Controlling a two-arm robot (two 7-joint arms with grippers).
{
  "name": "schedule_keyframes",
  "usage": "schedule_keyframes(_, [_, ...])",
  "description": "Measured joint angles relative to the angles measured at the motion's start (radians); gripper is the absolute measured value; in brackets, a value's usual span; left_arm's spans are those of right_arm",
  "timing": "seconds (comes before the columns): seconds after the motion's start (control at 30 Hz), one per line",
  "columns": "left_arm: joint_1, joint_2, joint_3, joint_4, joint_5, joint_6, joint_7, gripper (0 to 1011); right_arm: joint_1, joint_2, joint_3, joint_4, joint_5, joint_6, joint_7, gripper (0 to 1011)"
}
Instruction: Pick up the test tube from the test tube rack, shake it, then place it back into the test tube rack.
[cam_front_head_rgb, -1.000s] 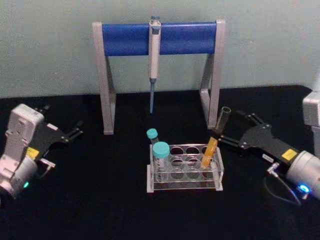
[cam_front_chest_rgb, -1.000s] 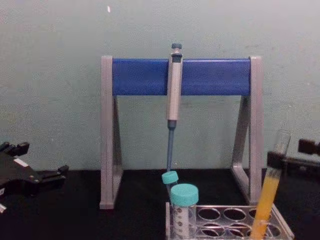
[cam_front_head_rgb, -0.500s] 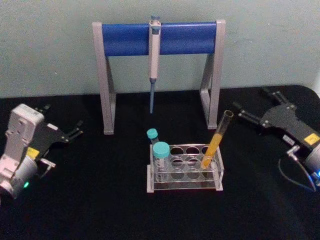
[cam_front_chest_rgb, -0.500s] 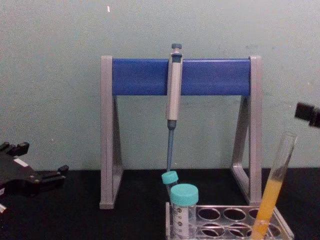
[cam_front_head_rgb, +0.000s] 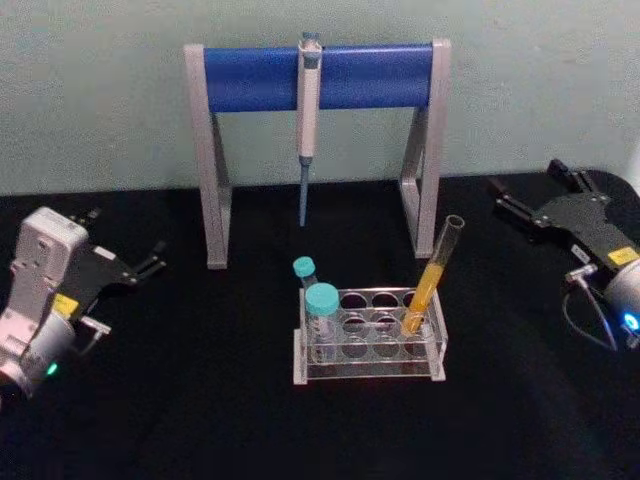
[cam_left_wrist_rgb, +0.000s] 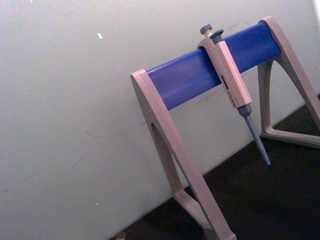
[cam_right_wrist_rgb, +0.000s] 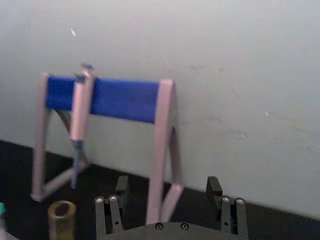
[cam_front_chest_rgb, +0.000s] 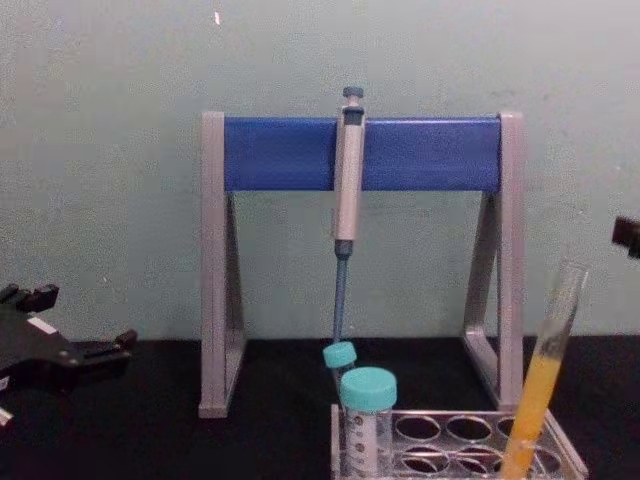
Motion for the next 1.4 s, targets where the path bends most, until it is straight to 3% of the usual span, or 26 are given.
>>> schedule_keyframes(0.37, [0.0,0.0,0.0,0.0,0.0,0.0,0.0,1001,0.091,-0.065,-0.055,0.179,-0.125,0.007,-0.044,1000])
schedule_keyframes(0.6, [0.0,0.0,0.0,0.0,0.0,0.0,0.0,1001,0.104,-0.084,-0.063,0.222,-0.16,0.003,-0.041,1000])
schedule_keyframes(0.9, [0.0,0.0,0.0,0.0,0.0,0.0,0.0,1001,0.101,-0.095,-0.056,0.231,-0.182,-0.001,-0.026,1000])
schedule_keyframes(1.4, [0.0,0.0,0.0,0.0,0.0,0.0,0.0,1001,0.1,-0.095,-0.056,0.229,-0.18,-0.001,-0.028,1000])
